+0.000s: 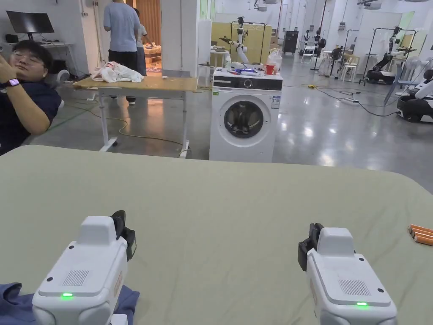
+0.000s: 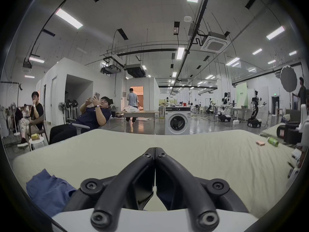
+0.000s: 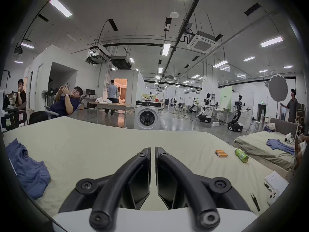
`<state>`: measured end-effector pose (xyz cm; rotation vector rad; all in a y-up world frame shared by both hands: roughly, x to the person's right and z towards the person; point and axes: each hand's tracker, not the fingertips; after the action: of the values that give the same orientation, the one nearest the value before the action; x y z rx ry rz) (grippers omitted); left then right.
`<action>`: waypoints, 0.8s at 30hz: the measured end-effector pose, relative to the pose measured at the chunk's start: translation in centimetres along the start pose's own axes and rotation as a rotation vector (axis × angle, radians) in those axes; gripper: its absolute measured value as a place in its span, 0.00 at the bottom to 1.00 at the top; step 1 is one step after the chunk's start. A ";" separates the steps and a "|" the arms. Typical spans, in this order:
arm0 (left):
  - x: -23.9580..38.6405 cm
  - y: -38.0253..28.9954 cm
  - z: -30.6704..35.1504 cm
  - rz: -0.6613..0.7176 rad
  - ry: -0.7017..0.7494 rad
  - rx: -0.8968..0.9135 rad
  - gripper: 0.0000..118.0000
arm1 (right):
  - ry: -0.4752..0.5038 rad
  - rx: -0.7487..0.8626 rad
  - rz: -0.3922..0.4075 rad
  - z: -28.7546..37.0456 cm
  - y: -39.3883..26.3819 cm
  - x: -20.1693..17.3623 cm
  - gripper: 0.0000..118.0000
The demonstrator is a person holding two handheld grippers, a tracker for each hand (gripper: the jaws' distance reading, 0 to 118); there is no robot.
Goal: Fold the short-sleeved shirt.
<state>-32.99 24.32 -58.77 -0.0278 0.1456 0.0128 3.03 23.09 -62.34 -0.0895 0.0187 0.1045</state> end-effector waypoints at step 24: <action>3.3 -4.3 -2.2 -1.151 0.006 -0.101 0.00 | 0.033 0.027 1.086 0.1 -1.5 -2.9 0.03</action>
<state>-30.02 20.01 -61.27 -0.2089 0.1186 -1.1287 0.31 21.29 -62.00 -0.0453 0.1010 1.1877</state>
